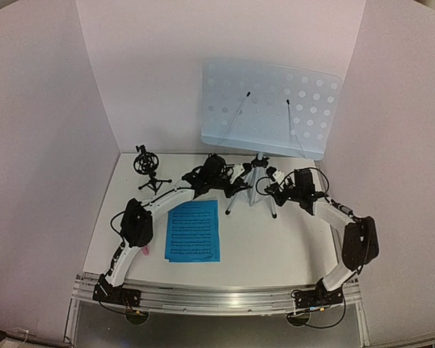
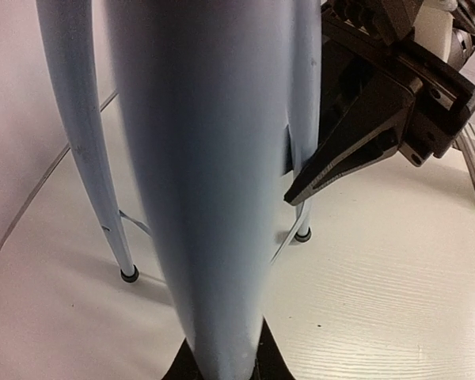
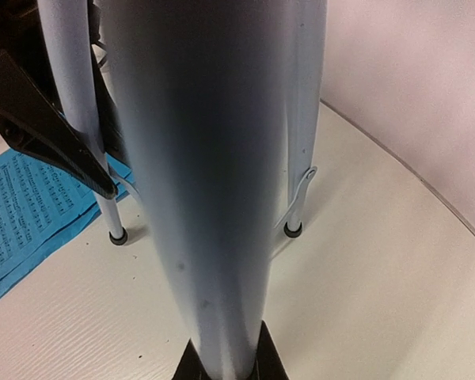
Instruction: Set up the instrument practice props
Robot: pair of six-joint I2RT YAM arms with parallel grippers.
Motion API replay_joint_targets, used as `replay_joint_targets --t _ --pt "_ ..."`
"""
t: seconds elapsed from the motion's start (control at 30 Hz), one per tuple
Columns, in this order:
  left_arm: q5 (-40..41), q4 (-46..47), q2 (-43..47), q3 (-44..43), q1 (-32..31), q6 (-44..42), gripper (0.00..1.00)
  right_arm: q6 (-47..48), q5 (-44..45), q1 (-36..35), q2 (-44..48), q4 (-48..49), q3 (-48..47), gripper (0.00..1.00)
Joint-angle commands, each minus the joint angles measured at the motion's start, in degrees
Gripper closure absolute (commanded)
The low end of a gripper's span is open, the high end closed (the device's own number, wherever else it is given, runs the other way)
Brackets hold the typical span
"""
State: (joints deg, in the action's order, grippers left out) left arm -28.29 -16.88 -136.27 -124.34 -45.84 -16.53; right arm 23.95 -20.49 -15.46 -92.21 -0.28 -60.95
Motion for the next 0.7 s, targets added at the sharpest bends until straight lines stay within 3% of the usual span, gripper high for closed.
replay_joint_targets --t 0.0,0.67 --pt "-1.1 0.2 1.6 -4.1 1.7 -11.1 1.0 -6.6 11.0 5.0 -3.4 -0.2 -6.6 1.0" --pt "-3.8 -10.1 6.2 2.0 0.1 -4.9 1.0 1.1 9.8 11.0 3.2 -15.0 -4.6 1.0"
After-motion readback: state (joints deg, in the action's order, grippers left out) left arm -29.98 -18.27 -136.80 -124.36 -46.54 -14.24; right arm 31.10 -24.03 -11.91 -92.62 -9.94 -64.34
